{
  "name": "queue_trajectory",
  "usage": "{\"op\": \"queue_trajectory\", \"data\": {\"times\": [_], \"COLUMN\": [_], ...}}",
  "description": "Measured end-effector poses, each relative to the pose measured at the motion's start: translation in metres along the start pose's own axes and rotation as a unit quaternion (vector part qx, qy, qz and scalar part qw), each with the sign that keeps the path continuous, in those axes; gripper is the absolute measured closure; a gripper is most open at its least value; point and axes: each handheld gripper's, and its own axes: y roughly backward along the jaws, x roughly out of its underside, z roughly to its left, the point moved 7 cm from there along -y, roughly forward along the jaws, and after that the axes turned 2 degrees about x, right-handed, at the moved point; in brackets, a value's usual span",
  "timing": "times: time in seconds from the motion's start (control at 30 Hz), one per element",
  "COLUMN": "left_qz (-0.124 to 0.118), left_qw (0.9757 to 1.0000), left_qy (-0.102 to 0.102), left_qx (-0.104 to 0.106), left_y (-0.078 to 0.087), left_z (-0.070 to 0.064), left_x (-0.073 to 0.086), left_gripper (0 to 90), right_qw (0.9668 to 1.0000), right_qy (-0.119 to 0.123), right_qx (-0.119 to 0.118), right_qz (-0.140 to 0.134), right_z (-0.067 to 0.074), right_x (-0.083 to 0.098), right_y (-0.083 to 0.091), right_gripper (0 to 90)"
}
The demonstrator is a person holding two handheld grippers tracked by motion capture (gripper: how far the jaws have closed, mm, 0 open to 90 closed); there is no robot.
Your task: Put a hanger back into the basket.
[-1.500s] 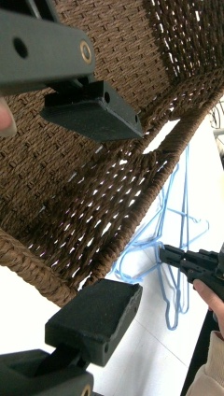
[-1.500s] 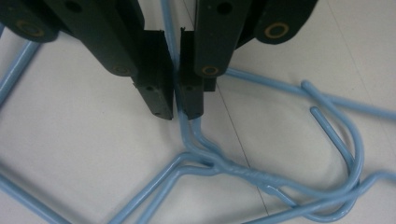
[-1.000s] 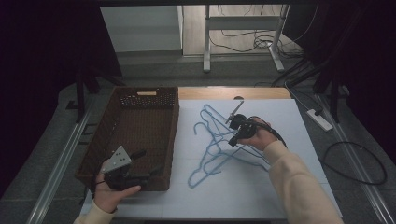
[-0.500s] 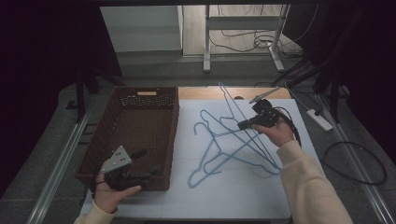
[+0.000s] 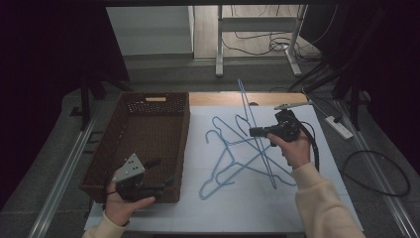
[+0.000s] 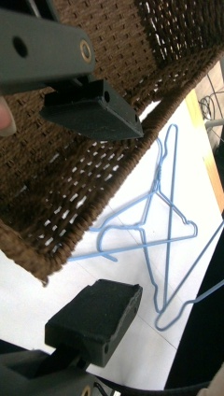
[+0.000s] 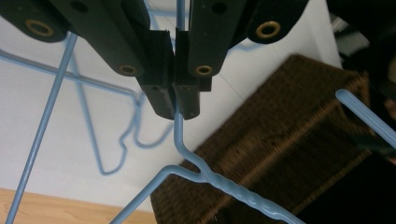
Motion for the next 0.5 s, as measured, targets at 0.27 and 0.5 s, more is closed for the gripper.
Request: {"op": "queue_trajectory", "data": {"times": [0.27, 0.5], "left_qz": [0.009, 0.017], "left_qw": [0.9998, 0.9989], "left_qy": [0.009, 0.018], "left_qx": [0.017, 0.039], "left_y": [-0.012, -0.029], "left_z": [-0.009, -0.025], "left_x": [-0.006, -0.016], "left_gripper": [21.9, 22.7], "right_qw": [0.9993, 0.9980], "right_qy": [-0.008, -0.015], "right_qx": [-0.015, -0.026], "right_qz": [-0.034, -0.056], "right_z": [0.011, 0.019], "right_x": [0.012, 0.015], "right_y": [-0.004, -0.006], "right_gripper": [87.9, 87.9]}}
